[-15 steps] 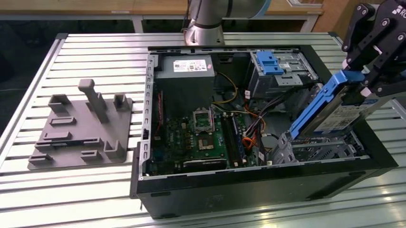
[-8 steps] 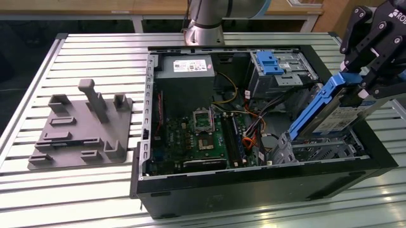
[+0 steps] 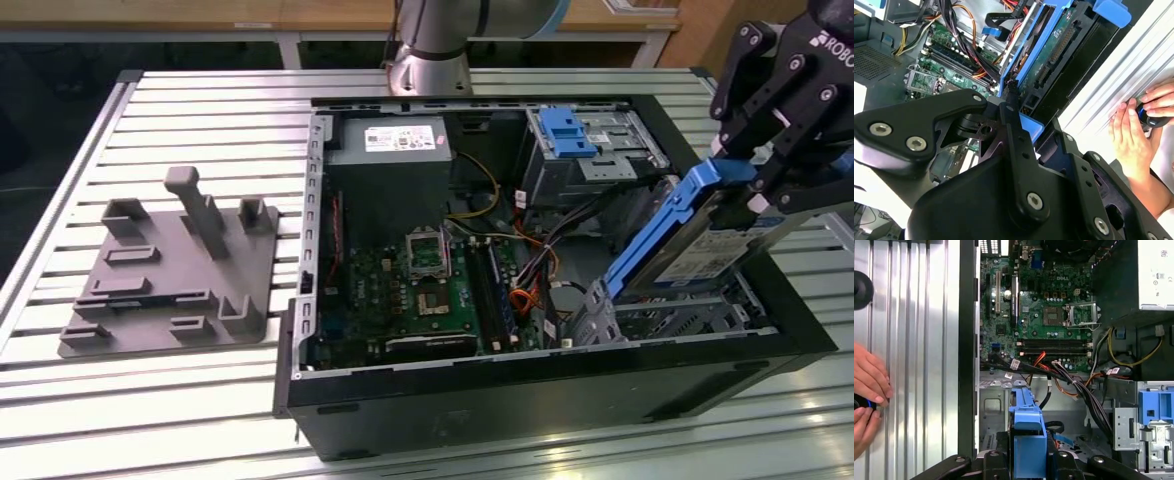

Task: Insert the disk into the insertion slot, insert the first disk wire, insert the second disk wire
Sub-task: 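Insert the disk into the insertion slot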

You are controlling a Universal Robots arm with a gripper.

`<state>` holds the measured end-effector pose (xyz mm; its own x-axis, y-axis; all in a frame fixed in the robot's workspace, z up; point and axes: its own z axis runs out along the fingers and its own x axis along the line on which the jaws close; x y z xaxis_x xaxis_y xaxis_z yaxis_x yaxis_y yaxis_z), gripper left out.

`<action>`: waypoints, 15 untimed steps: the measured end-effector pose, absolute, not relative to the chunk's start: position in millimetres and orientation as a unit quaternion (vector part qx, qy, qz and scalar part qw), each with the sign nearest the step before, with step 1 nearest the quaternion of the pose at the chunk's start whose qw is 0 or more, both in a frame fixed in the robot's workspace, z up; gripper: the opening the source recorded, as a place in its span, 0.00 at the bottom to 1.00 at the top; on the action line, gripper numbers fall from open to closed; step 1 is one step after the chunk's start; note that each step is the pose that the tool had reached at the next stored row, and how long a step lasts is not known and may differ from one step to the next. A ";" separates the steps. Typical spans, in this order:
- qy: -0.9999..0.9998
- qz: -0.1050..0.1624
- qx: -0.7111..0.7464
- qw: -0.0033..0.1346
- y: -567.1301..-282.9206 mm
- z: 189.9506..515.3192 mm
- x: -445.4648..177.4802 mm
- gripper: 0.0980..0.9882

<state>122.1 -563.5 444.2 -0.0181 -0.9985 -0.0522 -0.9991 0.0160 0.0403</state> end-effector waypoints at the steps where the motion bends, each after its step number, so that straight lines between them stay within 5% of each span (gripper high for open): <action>1: 0.713 0.033 -0.701 0.005 -563.5 443.2 122.1 0.30; 15: 0.713 0.033 -0.701 0.004 -563.5 422.4 122.1 0.30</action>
<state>122.1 -563.5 422.4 -0.0181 -0.9985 -0.0522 -0.9991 0.0160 0.0403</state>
